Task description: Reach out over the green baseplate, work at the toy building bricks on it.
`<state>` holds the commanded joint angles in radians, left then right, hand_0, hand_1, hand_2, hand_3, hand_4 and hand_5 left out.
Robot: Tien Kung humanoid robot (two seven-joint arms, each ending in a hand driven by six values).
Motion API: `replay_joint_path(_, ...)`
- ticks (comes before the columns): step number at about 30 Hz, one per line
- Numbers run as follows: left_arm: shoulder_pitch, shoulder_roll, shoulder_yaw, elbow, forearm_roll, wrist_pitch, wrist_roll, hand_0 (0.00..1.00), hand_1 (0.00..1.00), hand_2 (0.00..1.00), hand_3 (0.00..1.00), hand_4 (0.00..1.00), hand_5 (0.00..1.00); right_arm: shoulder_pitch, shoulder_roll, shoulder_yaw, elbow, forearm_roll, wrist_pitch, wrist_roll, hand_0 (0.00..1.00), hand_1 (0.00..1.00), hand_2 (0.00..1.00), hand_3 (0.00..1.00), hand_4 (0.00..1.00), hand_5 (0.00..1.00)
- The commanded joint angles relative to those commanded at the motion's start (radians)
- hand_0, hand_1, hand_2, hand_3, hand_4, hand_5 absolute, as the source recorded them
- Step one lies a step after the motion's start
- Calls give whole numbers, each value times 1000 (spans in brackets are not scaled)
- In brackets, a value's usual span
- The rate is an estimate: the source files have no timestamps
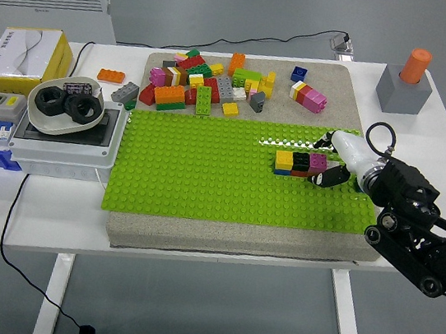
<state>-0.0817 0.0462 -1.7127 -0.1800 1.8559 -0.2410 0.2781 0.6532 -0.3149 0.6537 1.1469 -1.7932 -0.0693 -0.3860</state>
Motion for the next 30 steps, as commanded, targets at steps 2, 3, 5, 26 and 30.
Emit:
replay_joint_path(2,1,-1,1,0,-3,1,0,772,723,709,836,998,998,-30,-19,34,42,-29,-25,15,843,789,821,752,955,290)
replay_joint_path(3,2,-1,2,0,-6,1,0,772,723,709,836,998,998,-45,-28,48,60,-44,-41,26,843,789,821,752,955,290)
replay_joint_path(5,4,-1,3,0,-11,3,-1,772,724,706,837,998,998,-83,-49,72,101,-84,-81,54,864,808,829,632,998,546)
replay_joint_path(26,13,-5,4,0,-12,5,-3,772,724,705,836,998,998,-209,0,93,87,-231,-263,161,921,865,886,584,936,557)
replay_joint_path(30,12,-4,5,0,-16,7,-6,772,724,704,836,998,998,-198,8,88,52,-222,-263,163,922,869,889,587,931,557)
